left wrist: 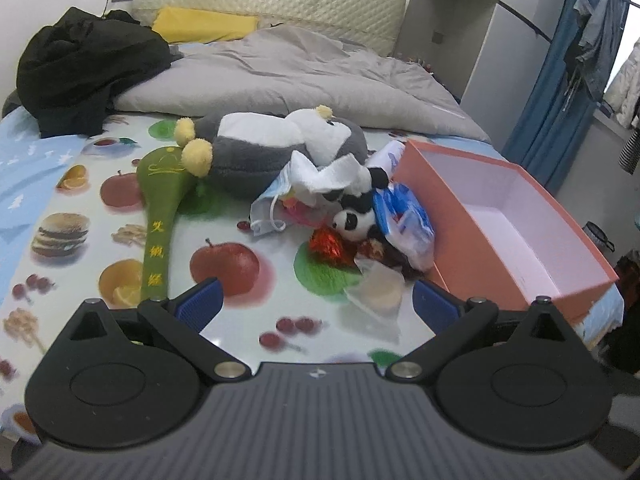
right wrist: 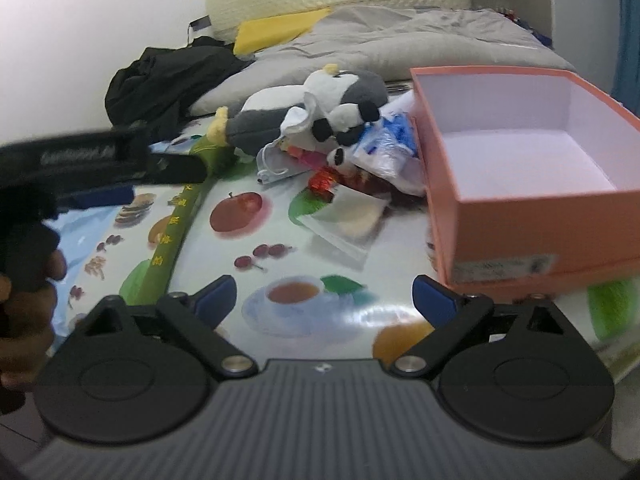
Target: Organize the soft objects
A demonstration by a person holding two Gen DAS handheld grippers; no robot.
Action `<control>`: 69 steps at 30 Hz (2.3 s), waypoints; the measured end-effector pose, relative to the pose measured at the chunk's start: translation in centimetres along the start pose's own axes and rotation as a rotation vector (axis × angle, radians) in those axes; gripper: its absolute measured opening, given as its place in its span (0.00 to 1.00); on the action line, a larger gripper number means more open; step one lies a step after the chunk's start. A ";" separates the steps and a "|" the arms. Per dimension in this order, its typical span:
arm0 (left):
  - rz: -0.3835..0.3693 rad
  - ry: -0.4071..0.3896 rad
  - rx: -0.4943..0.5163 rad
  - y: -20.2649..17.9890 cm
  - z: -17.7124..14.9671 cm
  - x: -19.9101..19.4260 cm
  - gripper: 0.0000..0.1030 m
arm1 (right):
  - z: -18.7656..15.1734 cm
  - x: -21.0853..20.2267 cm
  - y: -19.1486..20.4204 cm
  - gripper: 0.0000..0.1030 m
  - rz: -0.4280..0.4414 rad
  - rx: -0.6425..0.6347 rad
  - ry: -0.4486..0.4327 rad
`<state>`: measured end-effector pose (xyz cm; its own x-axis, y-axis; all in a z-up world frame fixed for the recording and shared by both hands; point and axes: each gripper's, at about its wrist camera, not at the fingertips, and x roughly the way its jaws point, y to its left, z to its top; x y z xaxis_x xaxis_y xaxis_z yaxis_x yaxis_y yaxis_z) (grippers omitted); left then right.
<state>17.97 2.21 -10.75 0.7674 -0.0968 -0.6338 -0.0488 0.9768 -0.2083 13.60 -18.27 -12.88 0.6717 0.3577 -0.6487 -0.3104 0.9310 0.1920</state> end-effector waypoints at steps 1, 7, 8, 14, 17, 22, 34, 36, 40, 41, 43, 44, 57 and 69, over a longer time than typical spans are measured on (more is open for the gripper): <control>-0.002 -0.001 -0.005 0.2 0.4 0.6 0.99 | 0.2 0.7 0.2 0.91 0.001 -0.007 0.005; -0.050 -0.011 -0.006 0.3 2.3 4.3 0.98 | 1.3 4.6 1.0 0.89 0.020 -0.057 0.015; -0.055 -0.010 -0.005 0.3 2.7 5.1 0.98 | 1.5 5.2 1.1 0.89 0.019 -0.062 0.013; -0.076 -0.007 -0.014 0.6 4.5 9.4 0.95 | 2.8 9.0 1.0 0.89 0.004 -0.093 0.025; -0.097 -0.003 -0.033 0.9 5.5 11.4 0.94 | 3.2 10.9 0.8 0.89 -0.038 -0.114 0.032; -0.128 -0.010 -0.061 1.2 6.8 14.2 0.88 | 3.6 13.0 0.3 0.89 -0.049 -0.134 0.025; -0.119 0.004 -0.148 1.8 7.8 19.5 0.54 | 3.5 16.1 -0.5 0.68 -0.112 -0.132 0.073; -0.106 0.009 -0.152 1.8 7.7 19.9 0.37 | 3.4 16.2 -0.6 0.62 -0.121 -0.134 0.072; -0.097 -0.016 -0.151 1.8 7.8 19.3 0.16 | 3.6 15.8 -0.9 0.39 -0.140 -0.137 0.072; -0.096 -0.020 -0.150 1.8 7.8 19.0 0.09 | 3.6 15.5 -1.0 0.35 -0.140 -0.135 0.070; -0.106 -0.034 -0.151 1.7 8.0 18.2 0.08 | 3.8 15.1 -0.8 0.26 -0.138 -0.144 0.065; -0.110 -0.045 -0.150 1.6 8.1 17.8 0.07 | 3.9 14.9 -0.8 0.24 -0.139 -0.144 0.062; -0.157 -0.169 -0.074 -0.6 9.5 9.1 0.06 | 5.1 10.4 0.5 0.11 -0.115 -0.157 -0.018; -0.104 -0.049 -0.083 1.7 0.2 4.7 0.06 | 1.5 8.7 1.9 0.11 -0.124 -0.243 -0.003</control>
<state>21.57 3.47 -13.95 0.8013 -0.1851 -0.5689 -0.0189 0.9426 -0.3334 19.82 -13.27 -17.04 0.7168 0.2428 -0.6537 -0.3777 0.9232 -0.0713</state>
